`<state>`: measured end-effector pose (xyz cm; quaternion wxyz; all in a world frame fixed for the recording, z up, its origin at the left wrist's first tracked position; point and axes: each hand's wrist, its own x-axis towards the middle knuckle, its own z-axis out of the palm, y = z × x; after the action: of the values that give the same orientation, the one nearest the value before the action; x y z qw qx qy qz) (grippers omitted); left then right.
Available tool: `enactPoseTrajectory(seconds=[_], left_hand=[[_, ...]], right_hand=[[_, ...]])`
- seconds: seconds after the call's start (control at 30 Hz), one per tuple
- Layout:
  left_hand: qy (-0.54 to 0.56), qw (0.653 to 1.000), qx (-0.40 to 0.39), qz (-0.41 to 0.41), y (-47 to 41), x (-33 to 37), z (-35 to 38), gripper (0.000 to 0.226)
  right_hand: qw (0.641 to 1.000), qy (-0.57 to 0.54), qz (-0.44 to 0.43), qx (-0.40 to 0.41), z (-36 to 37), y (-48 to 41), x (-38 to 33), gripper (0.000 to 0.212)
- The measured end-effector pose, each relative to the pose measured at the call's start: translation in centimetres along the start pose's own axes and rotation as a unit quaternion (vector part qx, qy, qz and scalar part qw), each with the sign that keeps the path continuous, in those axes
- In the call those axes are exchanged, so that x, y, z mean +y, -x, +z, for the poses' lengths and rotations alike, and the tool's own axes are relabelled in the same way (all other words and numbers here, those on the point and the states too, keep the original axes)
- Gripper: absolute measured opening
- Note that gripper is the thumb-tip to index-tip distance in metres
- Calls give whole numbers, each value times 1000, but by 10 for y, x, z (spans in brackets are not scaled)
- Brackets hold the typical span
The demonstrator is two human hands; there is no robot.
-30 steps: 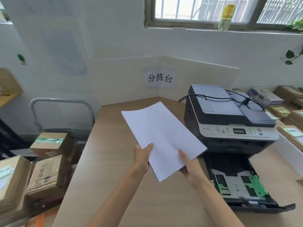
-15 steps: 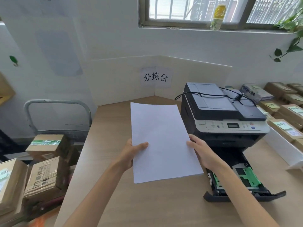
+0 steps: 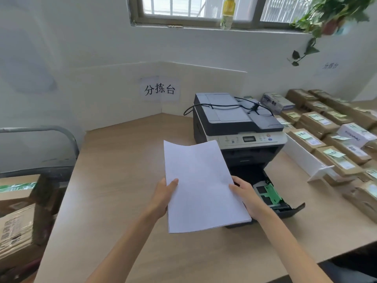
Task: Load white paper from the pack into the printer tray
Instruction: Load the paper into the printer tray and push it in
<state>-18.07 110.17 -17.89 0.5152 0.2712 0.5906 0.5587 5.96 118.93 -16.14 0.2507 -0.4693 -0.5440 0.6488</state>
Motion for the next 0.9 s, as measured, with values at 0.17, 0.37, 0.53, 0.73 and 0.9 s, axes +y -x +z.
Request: enactPoseTrajectory(seconds=[0.17, 0.37, 0.53, 0.73, 0.9], left_hand=[[-40, 999, 28, 3, 15, -30, 78, 21], [-3, 998, 32, -59, 44, -65, 191, 40], [-72, 993, 33, -85, 49, -80, 253, 22], [-145, 987, 36, -66, 27, -94, 278, 17], [-180, 979, 58, -75, -11, -99, 278, 29]], right_hand=[[999, -50, 13, 10, -76, 26, 37, 24], [998, -61, 32, 11, -183, 67, 68, 25], [996, -63, 55, 16, -247, 85, 83, 21], [996, -58, 71, 12, -283, 66, 87, 23], [996, -41, 83, 15, -291, 25, 90, 25]])
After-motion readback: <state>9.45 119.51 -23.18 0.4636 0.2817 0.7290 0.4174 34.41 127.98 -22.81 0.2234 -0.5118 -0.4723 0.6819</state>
